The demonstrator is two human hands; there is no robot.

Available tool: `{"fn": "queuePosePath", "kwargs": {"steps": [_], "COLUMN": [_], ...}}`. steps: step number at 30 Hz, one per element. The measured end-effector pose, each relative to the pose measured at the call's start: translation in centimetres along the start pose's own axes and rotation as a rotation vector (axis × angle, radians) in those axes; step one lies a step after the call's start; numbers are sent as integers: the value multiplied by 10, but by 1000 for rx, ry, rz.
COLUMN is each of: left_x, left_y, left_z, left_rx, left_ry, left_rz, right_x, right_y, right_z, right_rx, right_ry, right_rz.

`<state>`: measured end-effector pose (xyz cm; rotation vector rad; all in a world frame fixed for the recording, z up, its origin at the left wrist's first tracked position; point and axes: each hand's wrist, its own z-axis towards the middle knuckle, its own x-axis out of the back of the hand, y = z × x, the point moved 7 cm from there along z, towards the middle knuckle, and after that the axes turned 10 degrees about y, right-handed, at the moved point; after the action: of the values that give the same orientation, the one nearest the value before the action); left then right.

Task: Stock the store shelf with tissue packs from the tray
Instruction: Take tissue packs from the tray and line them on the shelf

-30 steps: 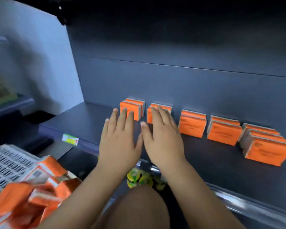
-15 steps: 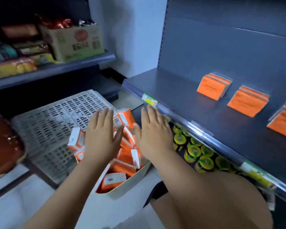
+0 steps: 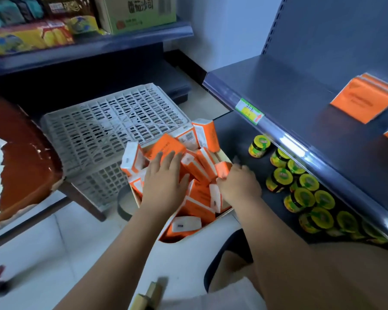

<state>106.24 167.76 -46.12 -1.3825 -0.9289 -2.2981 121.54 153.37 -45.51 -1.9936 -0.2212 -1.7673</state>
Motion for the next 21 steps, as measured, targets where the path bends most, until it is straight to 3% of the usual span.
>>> {"fn": "queuePosePath", "kwargs": {"steps": [4, 10, 15, 21], "left_x": [-21, -60, -63, -41], "left_y": [19, 19, 11, 14], "left_z": [14, 41, 51, 40], "left_rx": [-101, -76, -19, -103], "left_ry": [-47, -226, -137, -30], "left_rz": [14, 136, 45, -224], "right_x": [-15, -25, -8, 25], "right_y": [9, 20, 27, 30], "right_z": [13, 25, 39, 42], "right_rx": [-29, -38, -130, -184], "right_ry": [-84, -137, -95, -24], "right_rz": [-50, -5, 268, 602]}}
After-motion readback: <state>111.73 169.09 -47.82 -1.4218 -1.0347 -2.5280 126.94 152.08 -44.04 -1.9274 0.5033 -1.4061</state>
